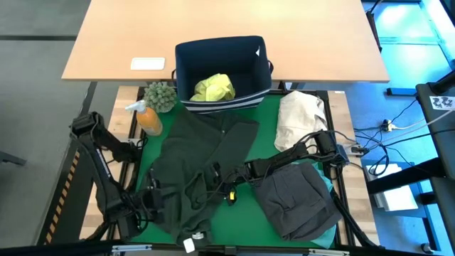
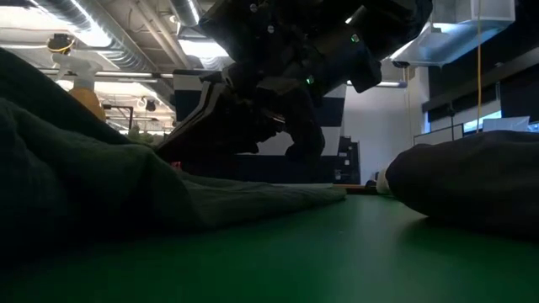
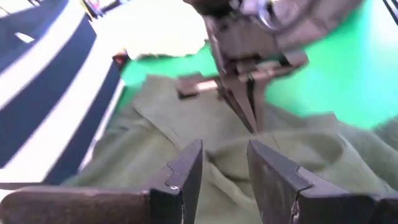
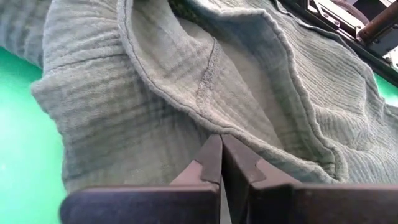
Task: Fold laundry
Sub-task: Fold the green polo shirt
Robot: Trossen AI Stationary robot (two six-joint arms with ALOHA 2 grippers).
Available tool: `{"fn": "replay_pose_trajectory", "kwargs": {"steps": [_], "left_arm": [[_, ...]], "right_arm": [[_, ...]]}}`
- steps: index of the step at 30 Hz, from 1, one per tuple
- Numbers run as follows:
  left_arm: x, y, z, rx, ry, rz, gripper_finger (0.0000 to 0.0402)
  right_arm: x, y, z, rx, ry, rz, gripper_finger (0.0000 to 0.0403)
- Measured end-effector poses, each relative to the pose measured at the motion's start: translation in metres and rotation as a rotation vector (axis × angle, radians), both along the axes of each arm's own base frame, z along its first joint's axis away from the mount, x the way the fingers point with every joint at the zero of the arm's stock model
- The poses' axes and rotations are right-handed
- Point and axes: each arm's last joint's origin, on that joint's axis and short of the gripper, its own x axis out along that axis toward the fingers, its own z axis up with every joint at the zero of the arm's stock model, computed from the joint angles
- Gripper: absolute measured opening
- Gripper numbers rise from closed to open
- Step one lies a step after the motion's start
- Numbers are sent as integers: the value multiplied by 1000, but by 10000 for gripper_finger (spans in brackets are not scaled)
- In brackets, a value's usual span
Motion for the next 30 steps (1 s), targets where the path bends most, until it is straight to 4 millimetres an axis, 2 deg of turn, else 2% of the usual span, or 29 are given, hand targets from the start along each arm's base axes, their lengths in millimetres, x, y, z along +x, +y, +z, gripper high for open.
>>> {"fn": "replay_pose_trajectory", "kwargs": {"steps": [8, 14, 18, 26, 30], "left_arm": [[-10, 17, 13, -17, -141, 73, 121], [-16, 22, 13, -53, -204, 109, 121], [-21, 28, -2, -69, -245, 123, 121], [-40, 47, -44, -241, -388, 172, 121], [-42, 50, -47, -315, -397, 182, 121]], "right_arm": [[0, 0, 1, 3, -7, 0, 4], [0, 0, 1, 5, -11, -1, 4], [2, 1, 3, 38, -30, 2, 4], [3, 3, 8, 94, -69, 30, 4], [6, 4, 13, 98, -89, 31, 4]]}}
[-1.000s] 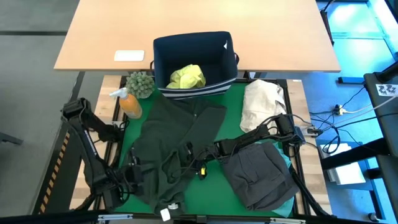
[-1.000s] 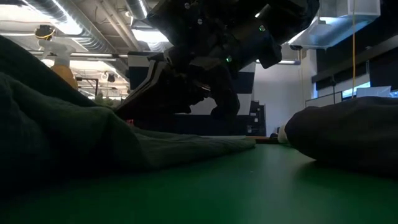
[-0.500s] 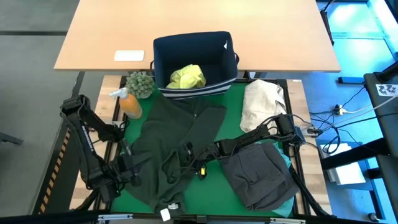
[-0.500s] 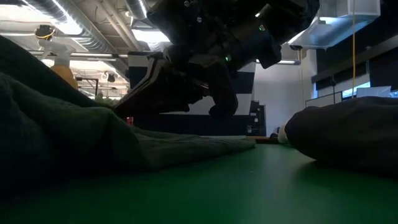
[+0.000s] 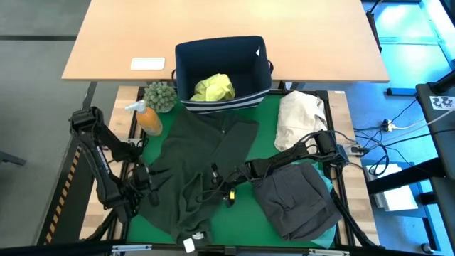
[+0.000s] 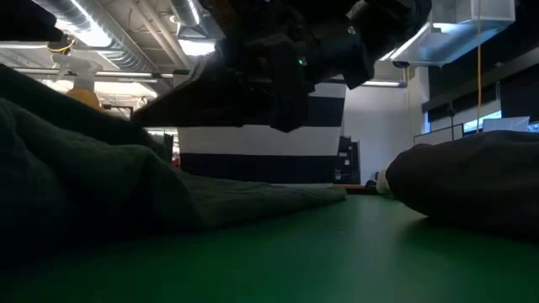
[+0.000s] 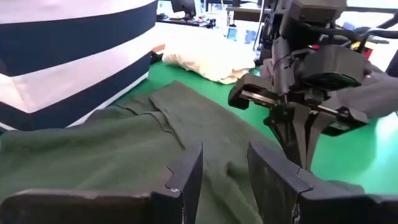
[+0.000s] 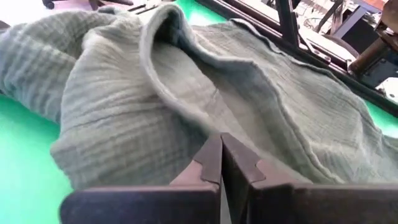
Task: Fold laundry
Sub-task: Fold the green polo shirt
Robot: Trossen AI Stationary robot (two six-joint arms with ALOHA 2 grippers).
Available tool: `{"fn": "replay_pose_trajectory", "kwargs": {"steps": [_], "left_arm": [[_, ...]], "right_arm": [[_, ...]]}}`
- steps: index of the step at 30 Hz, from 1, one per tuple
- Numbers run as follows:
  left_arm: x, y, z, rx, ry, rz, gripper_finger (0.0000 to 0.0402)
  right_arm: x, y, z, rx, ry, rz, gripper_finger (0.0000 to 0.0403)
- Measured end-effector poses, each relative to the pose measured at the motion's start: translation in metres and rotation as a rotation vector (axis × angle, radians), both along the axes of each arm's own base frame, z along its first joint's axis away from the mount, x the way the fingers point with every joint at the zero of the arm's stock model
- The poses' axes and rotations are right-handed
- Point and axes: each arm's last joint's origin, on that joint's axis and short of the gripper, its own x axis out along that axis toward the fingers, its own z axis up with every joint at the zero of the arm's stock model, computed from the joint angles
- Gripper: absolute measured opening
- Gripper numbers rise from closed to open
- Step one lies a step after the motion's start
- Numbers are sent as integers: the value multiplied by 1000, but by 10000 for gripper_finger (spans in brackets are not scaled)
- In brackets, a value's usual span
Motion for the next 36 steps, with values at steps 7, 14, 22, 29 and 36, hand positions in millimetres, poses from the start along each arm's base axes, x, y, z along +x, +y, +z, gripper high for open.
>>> {"fn": "replay_pose_trajectory", "kwargs": {"steps": [7, 14, 22, 29, 36], "left_arm": [[1, 7, 6, -28, -7, 19, 121], [7, 18, 12, -69, 39, 90, 121], [9, 29, 21, -127, 84, 128, 121], [19, 12, 20, -144, 128, 30, 121], [53, -13, 30, -118, 259, -265, 121]], "right_arm": [[13, 3, 23, 6, -28, 0, 4], [19, -3, 32, -4, -47, -20, 4], [20, -6, 34, -28, -66, -25, 4], [19, -7, 32, -58, -41, -70, 4], [14, -13, 45, -130, -28, -205, 4]]}}
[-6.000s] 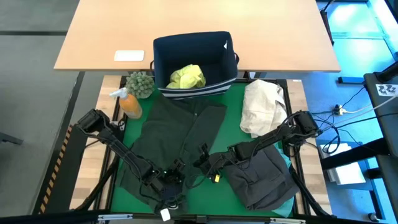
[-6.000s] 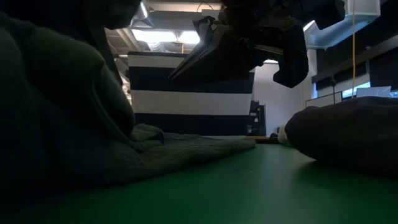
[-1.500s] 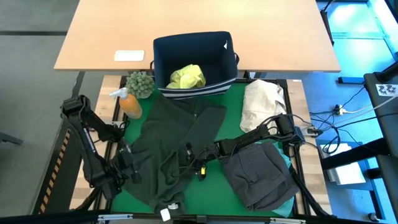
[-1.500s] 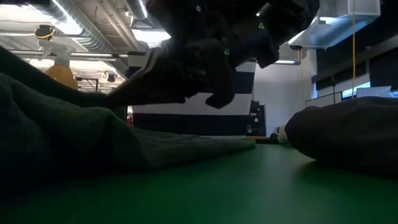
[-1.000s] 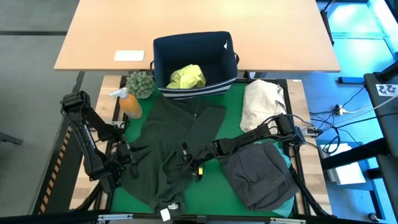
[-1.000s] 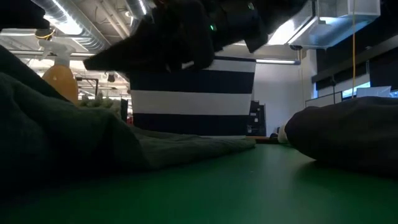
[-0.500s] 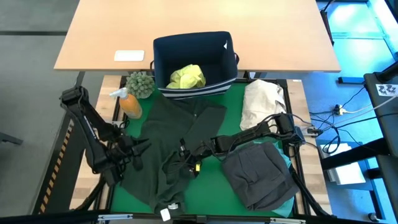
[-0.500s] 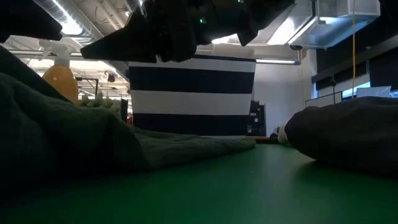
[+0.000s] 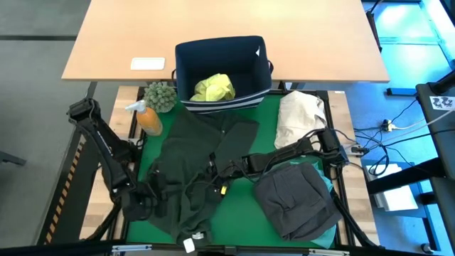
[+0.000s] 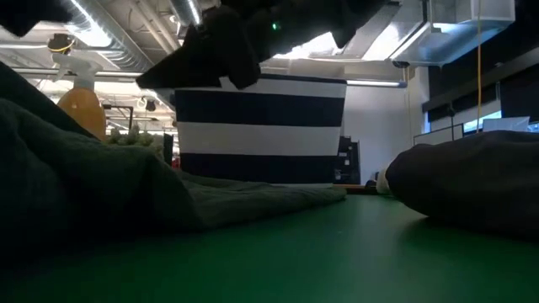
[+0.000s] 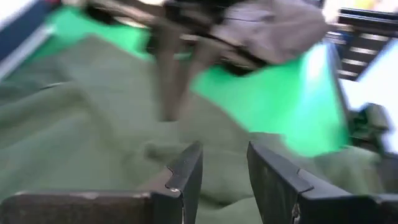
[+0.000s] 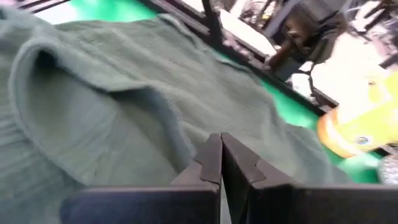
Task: Fold laundry
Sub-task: Fold the green polo shirt
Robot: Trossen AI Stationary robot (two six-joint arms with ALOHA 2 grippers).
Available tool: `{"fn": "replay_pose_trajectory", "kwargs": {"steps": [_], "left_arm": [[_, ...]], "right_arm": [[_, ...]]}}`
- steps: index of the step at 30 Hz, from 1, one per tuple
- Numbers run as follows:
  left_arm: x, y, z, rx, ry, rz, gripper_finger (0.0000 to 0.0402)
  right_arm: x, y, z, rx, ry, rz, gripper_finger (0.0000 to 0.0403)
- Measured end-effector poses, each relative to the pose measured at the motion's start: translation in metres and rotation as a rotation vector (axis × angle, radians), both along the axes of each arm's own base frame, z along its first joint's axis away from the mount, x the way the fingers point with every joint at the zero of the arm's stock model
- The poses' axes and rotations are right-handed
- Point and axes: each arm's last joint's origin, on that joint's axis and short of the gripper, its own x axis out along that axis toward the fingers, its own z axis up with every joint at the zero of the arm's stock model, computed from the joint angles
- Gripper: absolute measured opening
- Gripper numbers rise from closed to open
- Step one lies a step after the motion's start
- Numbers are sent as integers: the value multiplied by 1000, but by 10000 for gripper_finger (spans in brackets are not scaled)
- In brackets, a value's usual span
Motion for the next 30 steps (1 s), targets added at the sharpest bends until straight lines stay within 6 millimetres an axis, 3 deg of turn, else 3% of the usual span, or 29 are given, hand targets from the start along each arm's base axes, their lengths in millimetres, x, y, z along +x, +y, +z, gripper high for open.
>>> {"fn": "replay_pose_trajectory", "kwargs": {"steps": [8, 14, 20, 30], "left_arm": [[39, 3, -11, -33, 166, -239, 121], [49, 8, -14, -143, 259, -358, 121], [62, 8, -1, -195, 255, -427, 121], [80, 2, 8, -109, 330, -463, 121]], "right_arm": [[-11, -4, 17, -25, 52, -47, 4], [-15, -5, 15, -43, 115, -51, 4], [-16, -5, 13, -47, 131, -51, 5], [-28, -9, 39, -37, 131, -86, 5]]}}
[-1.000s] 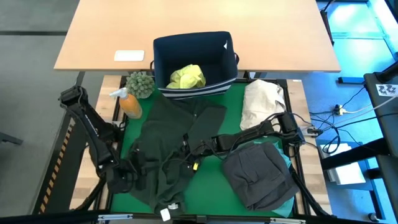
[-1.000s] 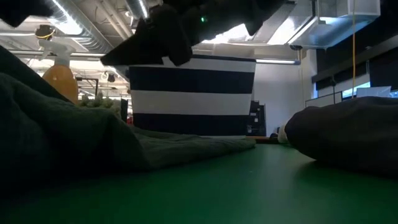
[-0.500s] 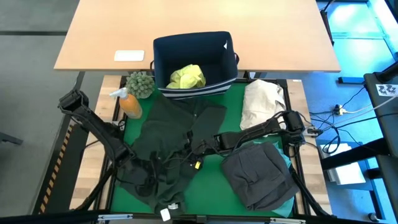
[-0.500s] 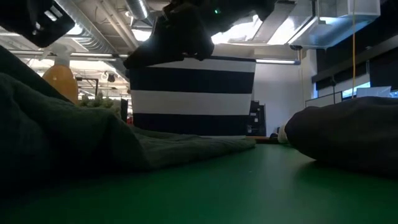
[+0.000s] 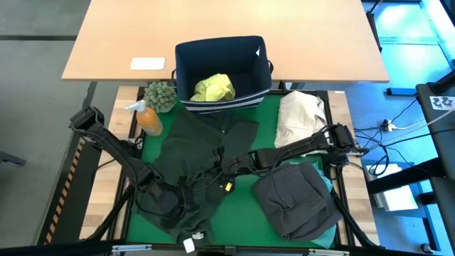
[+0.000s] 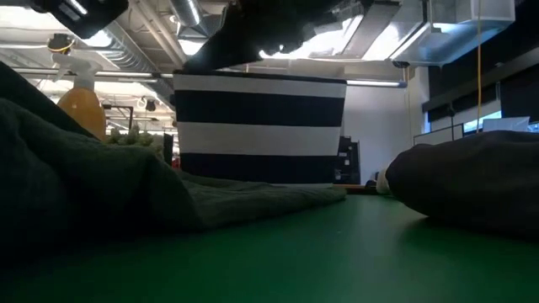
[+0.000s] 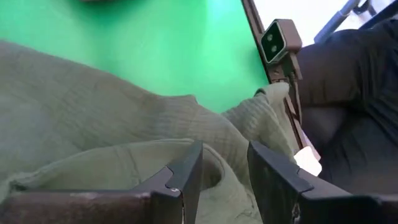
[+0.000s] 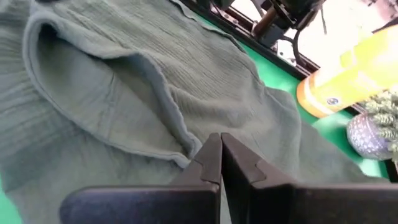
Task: Fold laundry
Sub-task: Fold the green polo shirt
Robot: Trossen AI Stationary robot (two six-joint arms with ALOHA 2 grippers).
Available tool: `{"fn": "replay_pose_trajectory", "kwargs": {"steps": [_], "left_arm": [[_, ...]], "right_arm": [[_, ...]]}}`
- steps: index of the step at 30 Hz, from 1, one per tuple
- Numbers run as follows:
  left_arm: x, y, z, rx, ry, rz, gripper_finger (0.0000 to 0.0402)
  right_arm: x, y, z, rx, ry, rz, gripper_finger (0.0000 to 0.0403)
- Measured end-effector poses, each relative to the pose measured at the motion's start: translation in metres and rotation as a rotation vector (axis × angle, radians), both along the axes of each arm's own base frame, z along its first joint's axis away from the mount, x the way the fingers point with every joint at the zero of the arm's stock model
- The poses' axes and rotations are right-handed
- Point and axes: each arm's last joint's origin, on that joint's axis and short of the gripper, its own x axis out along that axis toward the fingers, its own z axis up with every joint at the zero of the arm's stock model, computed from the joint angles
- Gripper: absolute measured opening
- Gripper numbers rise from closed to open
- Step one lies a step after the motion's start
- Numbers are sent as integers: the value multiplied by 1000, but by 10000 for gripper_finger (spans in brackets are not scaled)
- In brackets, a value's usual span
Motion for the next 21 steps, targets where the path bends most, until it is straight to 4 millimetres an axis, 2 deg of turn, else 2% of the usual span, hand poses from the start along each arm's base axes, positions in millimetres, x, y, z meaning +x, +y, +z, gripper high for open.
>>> {"fn": "replay_pose_trajectory", "kwargs": {"steps": [6, 15, 21], "left_arm": [[13, 1, 0, -34, 57, -3, 121], [14, 10, -5, -15, 142, 7, 122], [15, 13, -5, -65, 188, -26, 122]], "right_arm": [[-3, -1, 6, 7, -6, -4, 5], [-4, -1, 3, -2, 32, -5, 5], [-5, -1, 2, -2, 38, -5, 5]]}}
